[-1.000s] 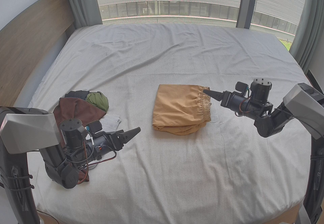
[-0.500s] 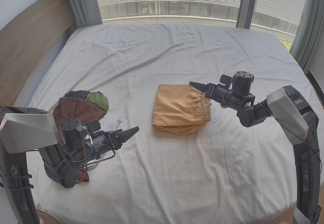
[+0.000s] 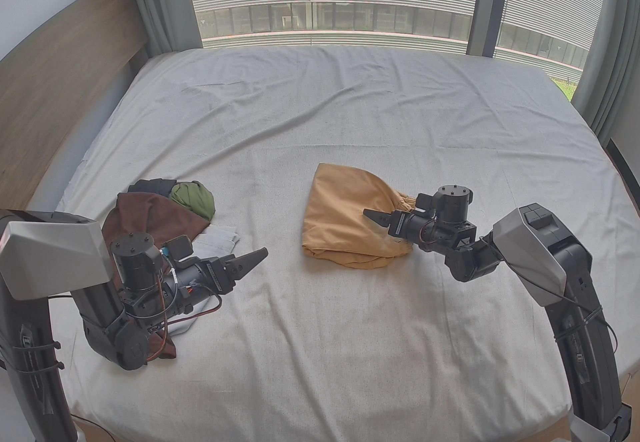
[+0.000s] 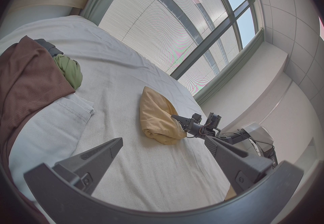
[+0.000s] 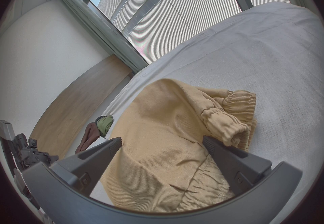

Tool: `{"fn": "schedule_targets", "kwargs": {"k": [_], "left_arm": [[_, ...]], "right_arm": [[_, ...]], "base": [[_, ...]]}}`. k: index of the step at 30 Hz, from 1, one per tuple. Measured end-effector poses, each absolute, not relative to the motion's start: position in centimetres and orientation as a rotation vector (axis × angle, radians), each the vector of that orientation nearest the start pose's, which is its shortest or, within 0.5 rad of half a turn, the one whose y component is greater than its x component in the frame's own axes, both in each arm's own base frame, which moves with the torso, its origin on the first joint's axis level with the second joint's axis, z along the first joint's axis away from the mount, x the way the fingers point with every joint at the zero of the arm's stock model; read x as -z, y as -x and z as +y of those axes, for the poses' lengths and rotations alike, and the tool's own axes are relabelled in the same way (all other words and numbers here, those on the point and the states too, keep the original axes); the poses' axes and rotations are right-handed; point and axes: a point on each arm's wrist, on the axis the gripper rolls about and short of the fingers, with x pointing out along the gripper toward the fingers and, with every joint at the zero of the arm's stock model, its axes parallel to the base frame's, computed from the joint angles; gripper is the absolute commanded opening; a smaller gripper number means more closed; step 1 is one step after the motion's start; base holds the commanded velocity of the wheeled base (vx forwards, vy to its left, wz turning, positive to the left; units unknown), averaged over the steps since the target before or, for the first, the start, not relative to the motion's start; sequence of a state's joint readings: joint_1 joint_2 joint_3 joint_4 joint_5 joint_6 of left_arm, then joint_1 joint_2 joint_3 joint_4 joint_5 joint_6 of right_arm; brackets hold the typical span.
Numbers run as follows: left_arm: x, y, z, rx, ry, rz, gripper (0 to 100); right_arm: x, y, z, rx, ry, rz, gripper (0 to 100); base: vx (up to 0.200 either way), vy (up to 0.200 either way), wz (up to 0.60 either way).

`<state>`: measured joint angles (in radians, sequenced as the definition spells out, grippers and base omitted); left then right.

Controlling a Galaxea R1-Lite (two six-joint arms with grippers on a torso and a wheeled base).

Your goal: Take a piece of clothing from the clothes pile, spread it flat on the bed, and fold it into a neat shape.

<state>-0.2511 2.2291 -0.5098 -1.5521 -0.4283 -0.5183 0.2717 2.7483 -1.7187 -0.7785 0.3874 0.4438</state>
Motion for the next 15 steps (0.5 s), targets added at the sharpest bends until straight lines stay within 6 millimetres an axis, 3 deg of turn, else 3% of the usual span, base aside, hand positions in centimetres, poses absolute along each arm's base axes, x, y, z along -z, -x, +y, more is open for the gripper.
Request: {"fn": "schedule_targets", "kwargs": {"k": [5, 8, 12, 15], "left_arm": [[-3.7, -31.9, -9.1, 0.62, 0.511, 0.338, 100], [-3.8, -31.9, -9.1, 0.62, 0.511, 0.336, 100], [-4.3, -31.8, -9.1, 0.624, 0.514, 0.323, 100], [-5.1, -31.6, -9.1, 0.631, 0.518, 0.303, 100]], "right_arm": [[2.8, -50.7, 14.9, -0.575, -0.439, 0.399, 100], [2.1, -50.4, 14.8, -0.569, -0.447, 0.387, 100], [-0.5, -49.6, 14.4, -0.568, -0.463, 0.358, 100], [-4.1, -48.5, 14.0, -0.577, -0.467, 0.308, 100]], "base": [[0.0, 0.0, 0.0], [0.0, 0.0, 0.0], [0.0, 0.0, 0.0], [0.0, 0.0, 0.0]]}}
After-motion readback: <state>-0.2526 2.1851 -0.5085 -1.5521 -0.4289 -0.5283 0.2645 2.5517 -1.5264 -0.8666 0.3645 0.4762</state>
